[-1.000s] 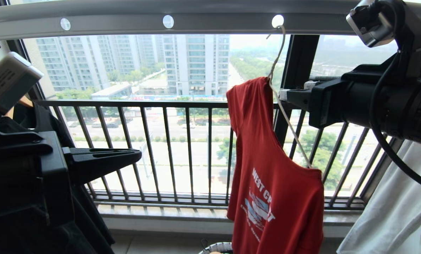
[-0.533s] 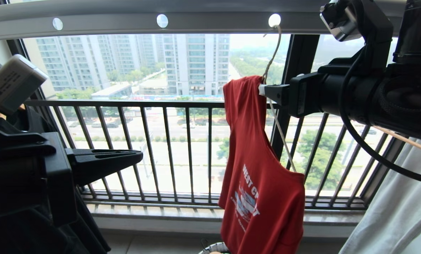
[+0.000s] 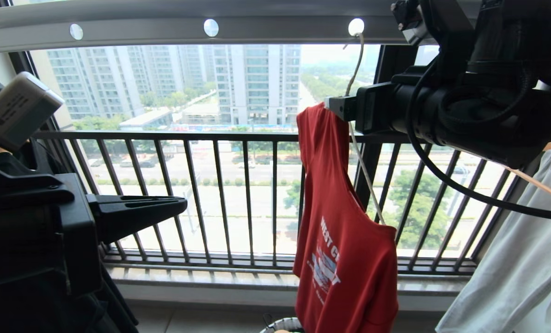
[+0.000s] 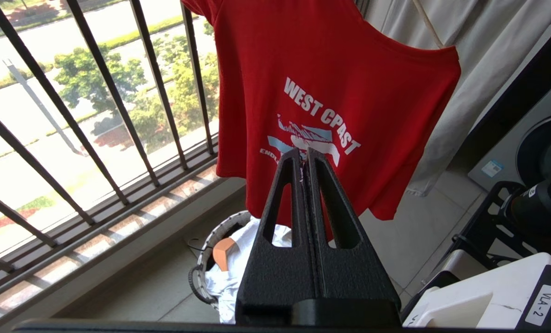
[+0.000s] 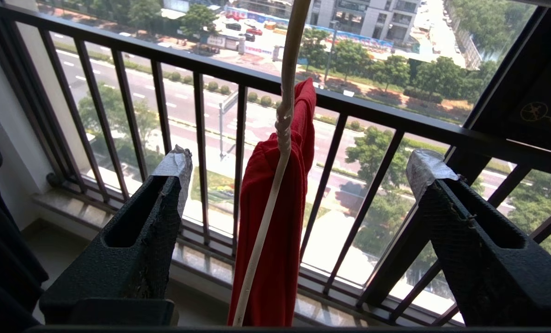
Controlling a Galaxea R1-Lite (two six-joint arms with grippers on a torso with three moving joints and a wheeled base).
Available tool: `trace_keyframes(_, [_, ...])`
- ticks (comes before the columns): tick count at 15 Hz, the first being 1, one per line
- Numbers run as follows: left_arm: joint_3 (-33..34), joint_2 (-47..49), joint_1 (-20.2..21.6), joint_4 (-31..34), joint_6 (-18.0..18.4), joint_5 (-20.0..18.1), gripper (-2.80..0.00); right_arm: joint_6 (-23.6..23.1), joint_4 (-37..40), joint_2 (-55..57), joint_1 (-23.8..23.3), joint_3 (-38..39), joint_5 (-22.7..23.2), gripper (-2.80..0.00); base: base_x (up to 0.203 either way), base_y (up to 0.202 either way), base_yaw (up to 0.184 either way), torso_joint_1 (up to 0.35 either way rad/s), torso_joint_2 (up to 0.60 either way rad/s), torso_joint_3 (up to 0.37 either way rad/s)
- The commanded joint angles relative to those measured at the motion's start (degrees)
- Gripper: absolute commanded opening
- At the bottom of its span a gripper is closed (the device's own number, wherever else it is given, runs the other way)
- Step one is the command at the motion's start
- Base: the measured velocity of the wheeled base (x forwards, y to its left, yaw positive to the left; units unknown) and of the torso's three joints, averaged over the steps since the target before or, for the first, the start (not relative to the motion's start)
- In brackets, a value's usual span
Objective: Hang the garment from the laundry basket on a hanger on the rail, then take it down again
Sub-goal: Pick up the clothes rack on the clothesline
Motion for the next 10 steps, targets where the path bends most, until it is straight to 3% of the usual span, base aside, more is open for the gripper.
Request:
trace_keyframes(1, [0.0,0.0,0.0,0.0,0.0,-0.1,-2.80,0.0,-0.2,1.8,-1.1,-2.4,-0.2,0.00,0.000,0.000,0.000,0.000,0.00,0.000])
trace_keyframes(2, [0.0,0.0,0.0,0.0,0.0,-0.1,-2.80,0.0,-0.1,2.2,-1.5,-3.2,-0.2,-2.80,0.000,0.000,0.000,0.000,0.00,0.000])
trace_keyframes(10, [0.4,3.2,-0.3,-0.3,-0.4,-0.3,-2.80,-0.2,0.0,4.0,-1.8,-6.6,-0.1,-2.80,0.000,0.000,0.000,0.000,0.00,0.000])
